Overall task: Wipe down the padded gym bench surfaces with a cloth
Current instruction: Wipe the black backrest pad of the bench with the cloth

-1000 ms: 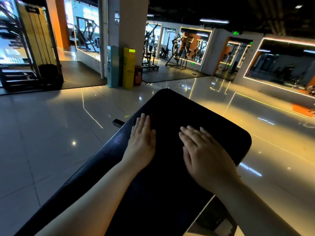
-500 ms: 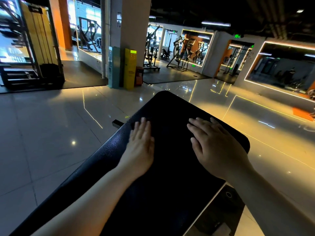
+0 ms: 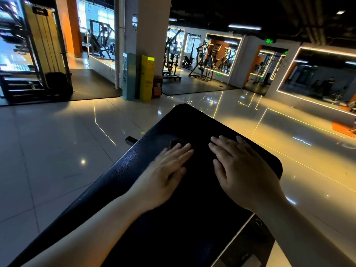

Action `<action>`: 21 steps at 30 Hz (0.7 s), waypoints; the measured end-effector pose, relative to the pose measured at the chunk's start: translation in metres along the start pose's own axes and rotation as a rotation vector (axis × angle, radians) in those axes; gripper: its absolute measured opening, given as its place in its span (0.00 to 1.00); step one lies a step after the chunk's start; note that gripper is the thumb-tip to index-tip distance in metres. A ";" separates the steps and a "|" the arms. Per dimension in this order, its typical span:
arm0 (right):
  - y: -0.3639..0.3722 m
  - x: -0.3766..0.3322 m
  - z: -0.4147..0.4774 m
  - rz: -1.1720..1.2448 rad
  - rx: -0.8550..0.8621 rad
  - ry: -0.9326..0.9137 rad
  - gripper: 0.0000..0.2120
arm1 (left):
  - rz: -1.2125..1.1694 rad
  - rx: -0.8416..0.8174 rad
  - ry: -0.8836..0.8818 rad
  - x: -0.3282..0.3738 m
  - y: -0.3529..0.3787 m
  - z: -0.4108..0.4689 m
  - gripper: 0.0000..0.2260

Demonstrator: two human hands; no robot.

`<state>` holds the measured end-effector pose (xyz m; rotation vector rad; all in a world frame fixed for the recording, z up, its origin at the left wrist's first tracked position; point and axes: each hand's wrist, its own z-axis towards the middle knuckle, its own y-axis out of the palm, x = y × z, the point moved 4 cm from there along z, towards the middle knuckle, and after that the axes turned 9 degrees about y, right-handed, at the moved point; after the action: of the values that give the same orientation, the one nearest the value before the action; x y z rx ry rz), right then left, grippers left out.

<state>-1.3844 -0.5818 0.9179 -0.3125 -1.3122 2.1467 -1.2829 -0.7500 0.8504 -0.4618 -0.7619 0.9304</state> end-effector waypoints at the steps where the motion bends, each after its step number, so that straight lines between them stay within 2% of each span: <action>1: 0.000 0.000 0.000 0.007 -0.001 0.000 0.23 | 0.028 0.062 -0.030 -0.015 -0.005 -0.001 0.20; 3: 0.000 0.000 0.000 0.022 -0.006 0.001 0.24 | -0.010 0.184 -0.253 -0.046 -0.015 0.002 0.19; 5: 0.000 0.001 0.000 0.024 -0.006 0.002 0.24 | -0.063 0.206 -0.419 -0.058 -0.014 0.010 0.22; 7: 0.000 0.001 -0.001 0.027 -0.003 0.001 0.24 | -0.011 0.136 -0.357 -0.038 -0.002 0.019 0.25; 10: 0.000 0.000 -0.001 0.004 0.005 0.006 0.24 | 0.018 0.044 -0.049 0.004 0.008 0.016 0.26; 11: 0.000 0.000 0.000 0.000 0.004 0.007 0.24 | 0.001 0.001 -0.002 0.004 0.008 0.013 0.26; 13: 0.000 0.000 0.000 0.009 -0.003 0.004 0.24 | -0.015 0.017 -0.054 -0.019 0.001 0.018 0.25; 16: 0.000 0.001 0.000 0.016 -0.007 0.007 0.24 | 0.026 0.103 -0.358 -0.055 -0.006 0.034 0.26; 17: -0.001 0.000 -0.001 0.015 -0.005 0.010 0.24 | 0.033 0.101 -0.400 -0.054 -0.003 0.040 0.26; 18: -0.001 0.000 -0.001 0.010 -0.005 0.014 0.24 | 0.031 0.098 -0.375 -0.044 0.000 0.046 0.26; 21: -0.001 0.000 -0.001 -0.030 -0.019 0.024 0.24 | 0.025 0.028 -0.081 -0.007 0.012 0.044 0.25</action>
<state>-1.3833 -0.5811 0.9181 -0.3233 -1.3160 2.1010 -1.3251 -0.7481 0.8687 -0.4115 -0.8171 0.9874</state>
